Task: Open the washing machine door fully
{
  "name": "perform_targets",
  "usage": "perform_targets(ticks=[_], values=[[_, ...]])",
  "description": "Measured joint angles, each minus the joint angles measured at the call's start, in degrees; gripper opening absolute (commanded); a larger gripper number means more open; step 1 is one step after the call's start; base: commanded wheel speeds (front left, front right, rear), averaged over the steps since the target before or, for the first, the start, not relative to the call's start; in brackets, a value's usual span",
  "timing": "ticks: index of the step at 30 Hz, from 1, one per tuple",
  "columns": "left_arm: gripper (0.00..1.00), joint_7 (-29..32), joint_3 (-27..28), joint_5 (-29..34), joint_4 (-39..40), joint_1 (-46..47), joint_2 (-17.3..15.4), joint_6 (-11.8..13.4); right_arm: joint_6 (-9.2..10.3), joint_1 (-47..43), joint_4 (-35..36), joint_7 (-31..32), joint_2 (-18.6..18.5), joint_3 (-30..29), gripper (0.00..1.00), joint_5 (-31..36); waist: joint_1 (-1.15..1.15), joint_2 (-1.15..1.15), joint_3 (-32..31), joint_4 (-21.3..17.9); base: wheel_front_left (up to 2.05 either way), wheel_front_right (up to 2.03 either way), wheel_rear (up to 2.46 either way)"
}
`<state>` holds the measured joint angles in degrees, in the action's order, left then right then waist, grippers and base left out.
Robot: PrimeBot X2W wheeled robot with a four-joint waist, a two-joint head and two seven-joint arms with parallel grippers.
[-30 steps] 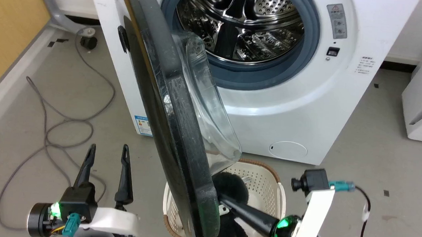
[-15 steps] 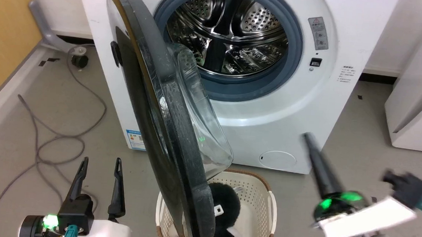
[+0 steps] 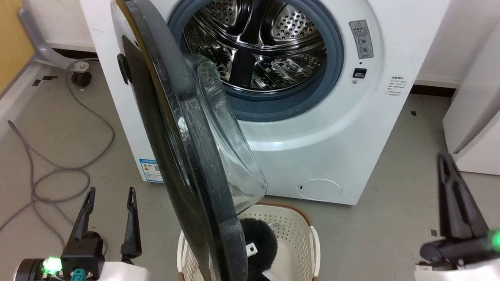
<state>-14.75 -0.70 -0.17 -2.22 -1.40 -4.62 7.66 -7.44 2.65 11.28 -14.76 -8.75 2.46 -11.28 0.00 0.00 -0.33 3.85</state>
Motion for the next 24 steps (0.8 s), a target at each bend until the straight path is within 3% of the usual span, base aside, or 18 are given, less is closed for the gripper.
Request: perform_targets(ticks=[11, 12, 13, 14, 24], values=[[1.00, 0.00, -0.01, -0.05, 0.03, -1.15, -0.01, 0.23, 0.00, -8.16, -7.55, 0.01, 4.94, -6.80, 0.00, 6.66, 0.00, 0.00, -0.84, -0.48, 0.00, 0.00, 0.00], [1.00, 0.00, 0.01, -0.10, 0.01, -1.16, -0.02, 0.23, 0.00, -8.53, -8.10, 0.01, 5.17, -6.76, 0.04, 6.72, 0.00, 0.00, -0.84, -0.51, 0.00, 0.00, 0.00], [1.00, 0.00, -0.03, -0.10, -0.01, -1.16, -0.01, 0.22, 0.00, -8.80, -8.64, 0.01, 5.25, -6.54, 0.64, 6.88, 0.00, 0.00, -0.84, -0.53, 0.00, 0.00, 0.00], [1.00, 0.00, -0.04, -0.11, -0.07, -1.16, -0.01, 0.22, 0.00, -9.11, -9.44, 0.01, 5.26, -6.15, 1.00, 7.15, 0.00, 0.00, -0.84, -0.56, 0.00, 0.00, 0.00], [1.00, 0.00, 0.09, -0.55, -0.87, -1.16, 0.07, 0.23, 0.00, -9.76, -12.32, 0.01, 5.59, -5.94, 1.00, 9.20, 0.00, 0.00, -1.16, -0.61, 0.00, 0.00, 0.00]])
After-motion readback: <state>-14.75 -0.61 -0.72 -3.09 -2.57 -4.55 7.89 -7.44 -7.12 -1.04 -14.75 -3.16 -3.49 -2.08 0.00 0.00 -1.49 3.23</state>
